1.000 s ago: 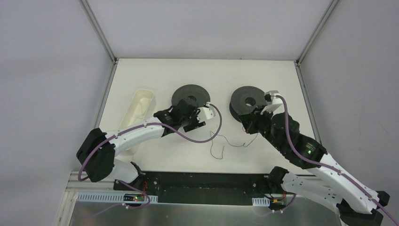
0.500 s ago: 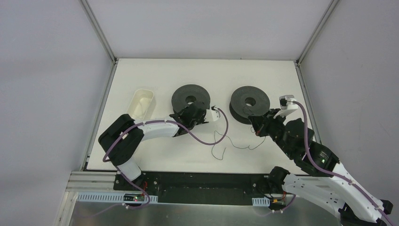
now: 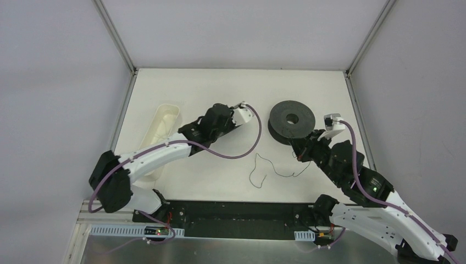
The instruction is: Wrap the cables
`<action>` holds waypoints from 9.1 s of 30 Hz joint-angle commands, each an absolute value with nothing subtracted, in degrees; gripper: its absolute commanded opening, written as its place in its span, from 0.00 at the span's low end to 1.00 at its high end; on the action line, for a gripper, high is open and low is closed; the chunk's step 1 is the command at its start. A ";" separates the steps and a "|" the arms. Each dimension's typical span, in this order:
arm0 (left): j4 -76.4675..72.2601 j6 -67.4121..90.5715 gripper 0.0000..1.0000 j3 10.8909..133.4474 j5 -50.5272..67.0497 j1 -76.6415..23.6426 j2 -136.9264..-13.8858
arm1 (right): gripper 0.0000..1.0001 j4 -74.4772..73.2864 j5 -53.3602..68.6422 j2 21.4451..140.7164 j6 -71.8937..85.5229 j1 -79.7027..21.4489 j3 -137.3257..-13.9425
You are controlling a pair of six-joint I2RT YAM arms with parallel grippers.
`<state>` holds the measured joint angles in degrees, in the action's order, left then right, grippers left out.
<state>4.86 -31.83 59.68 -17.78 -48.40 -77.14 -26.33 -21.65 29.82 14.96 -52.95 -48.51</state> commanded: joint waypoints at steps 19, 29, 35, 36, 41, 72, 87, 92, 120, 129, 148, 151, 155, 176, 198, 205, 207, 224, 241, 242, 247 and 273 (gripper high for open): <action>25.19 -5.07 0.05 62.75 6.75 -43.77 -70.18 | 0.00 -8.86 -3.00 28.50 4.45 -52.73 -41.33; 28.55 -3.24 0.32 65.43 7.93 -41.59 -70.82 | 0.00 -7.49 -0.67 30.68 -5.70 -52.72 -42.29; 30.01 1.99 0.47 68.60 10.62 -37.79 -68.11 | 0.00 -6.51 4.43 38.69 -14.48 -52.71 -48.48; 30.55 3.73 0.48 69.18 11.72 -36.03 -67.77 | 0.00 -6.83 5.16 40.76 -15.85 -52.72 -50.07; 31.47 7.06 0.50 69.02 19.02 -31.29 -63.86 | 0.00 -9.22 10.87 51.36 -21.64 -52.33 -57.83; 12.69 10.50 0.65 49.01 23.14 -29.18 -56.14 | 0.00 -3.36 42.09 77.23 -21.80 -43.40 -63.96; 9.25 10.71 0.57 47.32 21.88 -29.18 -60.87 | 0.00 -2.70 44.74 78.55 -20.54 -41.19 -62.26; 6.72 10.77 0.58 46.34 22.97 -29.19 -60.19 | 0.00 -2.64 44.94 78.78 -20.01 -40.95 -62.31; -20.04 13.38 0.53 30.68 19.69 -31.20 -54.26 | 0.00 -0.31 43.91 79.37 -13.62 -40.33 -61.05; -19.39 11.90 0.33 30.41 17.56 -31.85 -54.97 | 0.01 -0.26 43.52 79.74 -13.15 -40.11 -60.49; -14.49 9.12 0.12 33.35 17.78 -33.56 -58.61 | 0.09 -0.60 43.46 80.00 -13.13 -38.29 -58.91; -14.30 8.76 0.03 33.82 18.53 -33.77 -59.57 | 0.13 -0.87 42.30 79.65 -13.23 -38.28 -58.36; -13.10 8.70 0.00 33.67 17.69 -34.10 -59.61 | 0.15 -1.05 41.30 78.58 -13.76 -37.95 -57.39; -8.17 9.19 0.05 34.89 13.97 -36.71 -63.24 | 0.42 -4.02 35.82 65.84 -12.37 -37.58 -52.99; 0.56 9.58 0.00 41.26 8.96 -37.88 -61.16 | 0.46 5.03 23.89 52.01 -6.48 -37.62 -40.11; 5.26 11.32 0.00 44.15 8.73 -37.88 -59.81 | 0.48 12.61 23.84 53.52 -4.43 -37.63 -33.63; 5.34 12.08 0.00 44.14 8.54 -37.92 -59.79 | 0.49 15.37 24.98 54.94 -4.13 -37.62 -32.13; 12.97 12.40 0.00 47.79 6.99 -37.58 -52.76 | 0.00 24.45 12.33 64.54 1.92 -37.28 -31.79; 35.07 7.38 0.00 55.90 22.49 -32.70 -50.71 | 0.00 11.60 8.79 70.86 2.04 -27.77 -43.98; 35.25 7.88 0.00 56.17 22.93 -32.13 -50.38 | 0.00 11.33 9.31 71.75 2.33 -27.77 -44.03; 35.22 11.70 0.00 57.51 27.03 -24.29 -49.17 | 0.00 12.52 10.86 73.93 5.87 -27.81 -41.68; 9.77 37.36 0.00 49.16 18.84 -11.74 -44.78 | 0.00 24.91 9.57 61.84 10.90 -53.17 -25.92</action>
